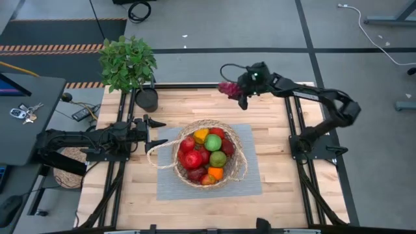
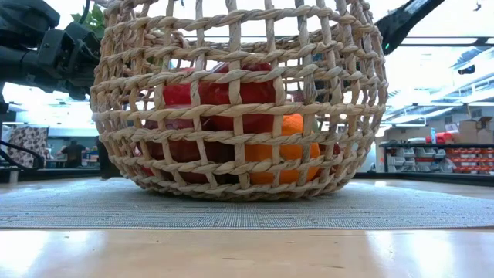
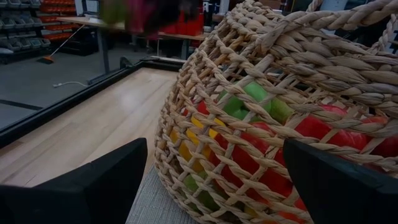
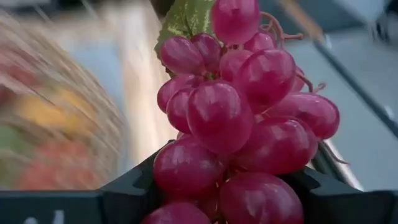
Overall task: Build produce basket
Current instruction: Put the grapes into the basket, then return to Home Position
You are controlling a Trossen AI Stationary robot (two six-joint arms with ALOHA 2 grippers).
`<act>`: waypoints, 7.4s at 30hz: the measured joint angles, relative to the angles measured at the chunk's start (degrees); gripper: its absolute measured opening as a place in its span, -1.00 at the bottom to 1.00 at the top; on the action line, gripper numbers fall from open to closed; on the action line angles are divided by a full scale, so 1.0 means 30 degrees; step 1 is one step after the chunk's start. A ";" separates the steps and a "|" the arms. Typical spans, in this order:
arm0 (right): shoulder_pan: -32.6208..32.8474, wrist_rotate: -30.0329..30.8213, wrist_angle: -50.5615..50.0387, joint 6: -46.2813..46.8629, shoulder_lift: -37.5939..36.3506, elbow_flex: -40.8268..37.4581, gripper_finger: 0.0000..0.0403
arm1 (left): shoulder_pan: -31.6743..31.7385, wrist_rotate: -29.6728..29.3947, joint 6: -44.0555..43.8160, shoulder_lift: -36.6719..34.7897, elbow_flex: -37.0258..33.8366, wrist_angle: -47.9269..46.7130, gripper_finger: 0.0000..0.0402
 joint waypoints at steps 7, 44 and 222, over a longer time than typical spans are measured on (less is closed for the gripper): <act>0.1925 -0.1380 0.4956 0.3597 -0.4121 0.0000 -0.01 | -0.0004 0.0001 -0.0008 0.0003 0.0000 0.0000 0.90; 1.6472 1.4663 -0.7562 -0.3035 0.4115 1.3304 -0.01 | -0.0001 0.0001 0.0007 0.0003 0.0000 0.0000 0.90; 1.6079 1.0066 1.3557 1.4363 -1.9434 -1.8061 0.53 | -0.0019 0.0652 -0.4372 -0.0004 0.0000 0.0000 0.90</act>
